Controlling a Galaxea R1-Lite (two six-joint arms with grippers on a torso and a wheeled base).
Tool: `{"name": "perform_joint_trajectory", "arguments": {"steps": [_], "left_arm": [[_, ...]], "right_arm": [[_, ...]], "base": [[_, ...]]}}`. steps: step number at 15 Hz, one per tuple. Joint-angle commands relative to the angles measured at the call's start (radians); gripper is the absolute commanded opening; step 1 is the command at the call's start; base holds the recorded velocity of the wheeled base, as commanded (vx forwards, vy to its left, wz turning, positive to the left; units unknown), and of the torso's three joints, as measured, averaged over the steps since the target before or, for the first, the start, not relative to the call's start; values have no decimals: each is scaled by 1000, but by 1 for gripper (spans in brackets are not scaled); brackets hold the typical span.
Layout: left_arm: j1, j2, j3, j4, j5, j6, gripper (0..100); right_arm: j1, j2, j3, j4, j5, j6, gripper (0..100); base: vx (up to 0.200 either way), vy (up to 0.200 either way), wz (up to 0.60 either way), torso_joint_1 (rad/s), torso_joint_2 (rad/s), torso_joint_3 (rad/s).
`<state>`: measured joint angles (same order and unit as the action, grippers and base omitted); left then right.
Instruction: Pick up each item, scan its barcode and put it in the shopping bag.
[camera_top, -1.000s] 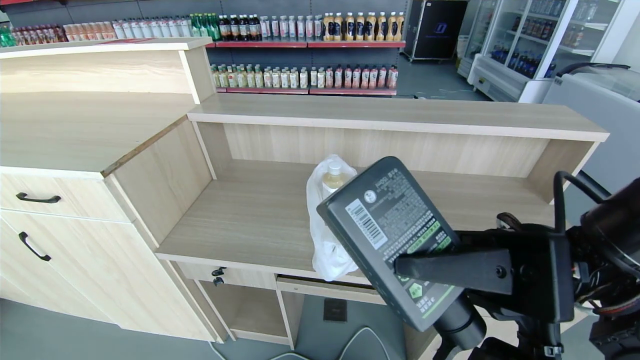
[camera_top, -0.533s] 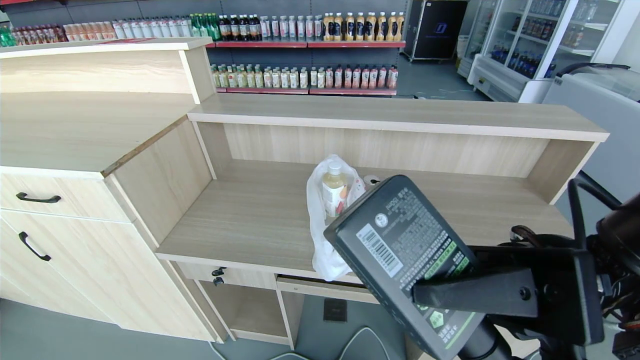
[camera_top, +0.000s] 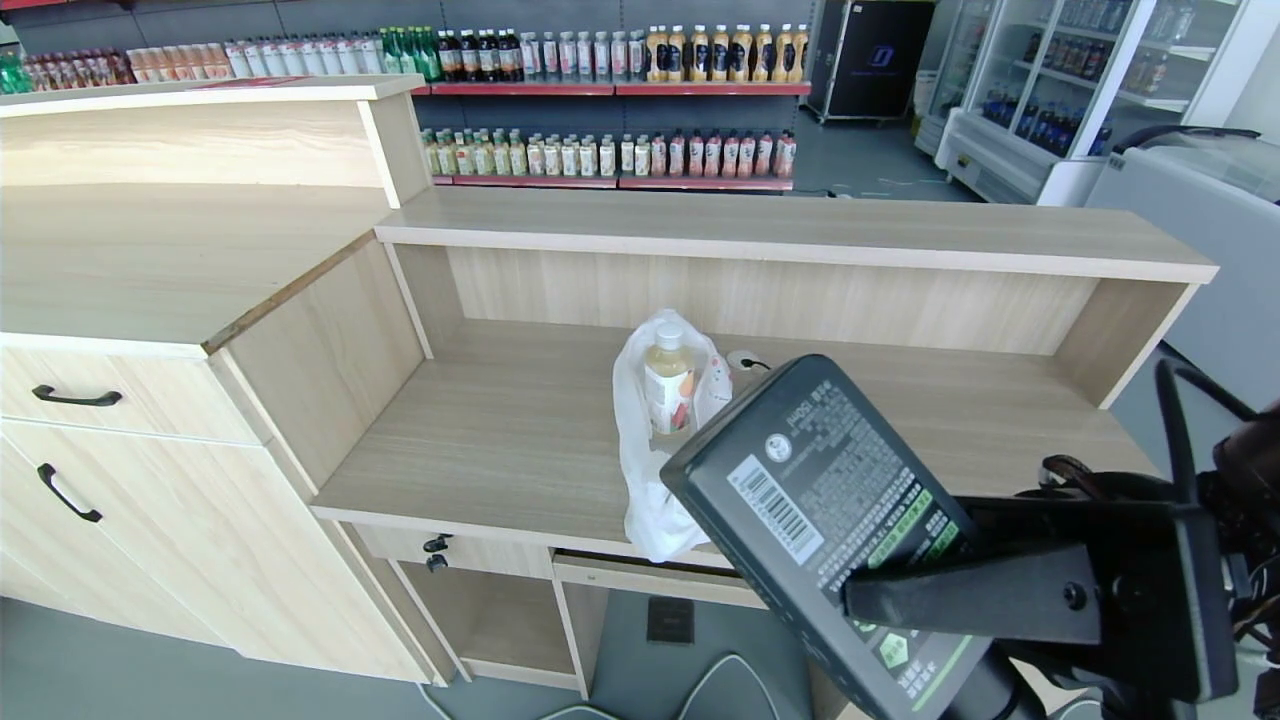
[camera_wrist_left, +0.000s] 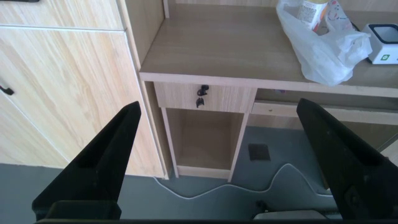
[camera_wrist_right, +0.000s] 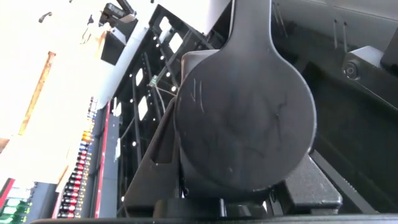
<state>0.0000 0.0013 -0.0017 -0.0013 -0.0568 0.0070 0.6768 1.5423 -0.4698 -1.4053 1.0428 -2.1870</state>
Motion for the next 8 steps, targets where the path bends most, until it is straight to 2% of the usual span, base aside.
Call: {"name": "perform_joint_trajectory", "arguments": {"steps": [1, 4, 6, 7, 8], "left_arm": [[0, 0, 0, 0, 0, 1, 100], [0, 0, 0, 0, 0, -1, 100], [0, 0, 0, 0, 0, -1, 100], [0, 0, 0, 0, 0, -1, 100], [0, 0, 0, 0, 0, -1, 100]], "right_arm": [[0, -11, 2, 0, 0, -4, 0], [0, -21, 0, 5, -1, -4, 0], [-10, -24, -10, 94, -41, 12, 0], [-60, -31, -12, 207, -101, 79, 0], [-174, -41, -10, 338, -150, 201, 0]], "base": [[0, 0, 0, 0, 0, 0], [0, 0, 0, 0, 0, 0], [0, 0, 0, 0, 0, 0], [0, 0, 0, 0, 0, 0], [0, 0, 0, 0, 0, 0]]}}
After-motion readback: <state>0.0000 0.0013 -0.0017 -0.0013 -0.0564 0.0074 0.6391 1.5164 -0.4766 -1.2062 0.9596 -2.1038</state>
